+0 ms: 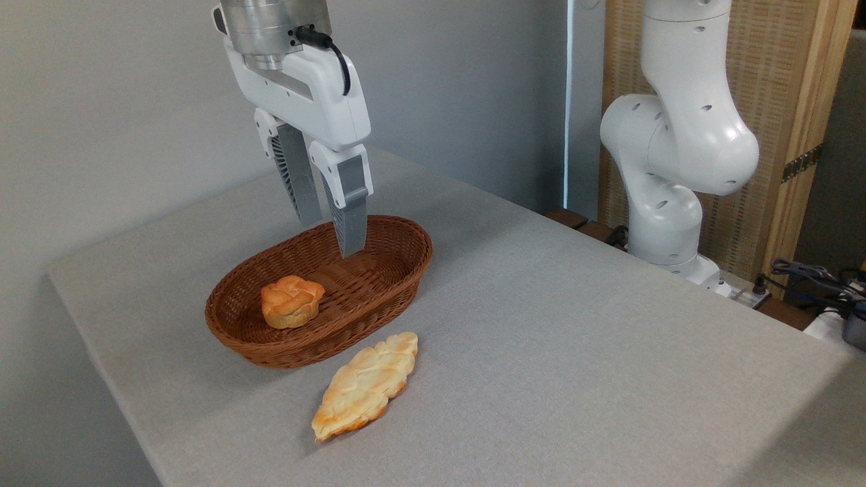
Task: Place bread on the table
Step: 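Lower the open gripper into the wicker basket toward the orange bun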
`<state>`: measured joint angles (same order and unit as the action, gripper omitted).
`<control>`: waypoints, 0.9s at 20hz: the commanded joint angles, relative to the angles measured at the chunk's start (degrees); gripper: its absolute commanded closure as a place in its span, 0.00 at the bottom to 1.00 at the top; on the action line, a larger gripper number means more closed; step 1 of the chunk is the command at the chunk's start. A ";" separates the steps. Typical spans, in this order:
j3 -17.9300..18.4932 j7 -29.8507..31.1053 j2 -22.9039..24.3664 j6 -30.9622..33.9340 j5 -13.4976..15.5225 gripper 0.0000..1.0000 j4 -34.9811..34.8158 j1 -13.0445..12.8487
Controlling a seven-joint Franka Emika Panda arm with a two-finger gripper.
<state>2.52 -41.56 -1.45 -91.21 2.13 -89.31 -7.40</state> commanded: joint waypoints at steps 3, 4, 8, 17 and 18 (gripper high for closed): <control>-0.15 0.69 -0.05 1.56 0.69 0.00 0.81 -0.25; -0.15 0.78 -0.05 1.56 0.69 0.00 0.81 -0.25; -0.15 0.78 -0.05 1.56 0.69 0.00 0.90 -0.25; -1.64 1.83 0.22 -4.66 6.30 0.00 -1.21 -0.60; -2.60 2.18 0.22 -6.34 7.27 0.00 -2.17 -0.60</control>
<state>1.70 -41.37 -1.46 -93.06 6.49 -89.44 -7.79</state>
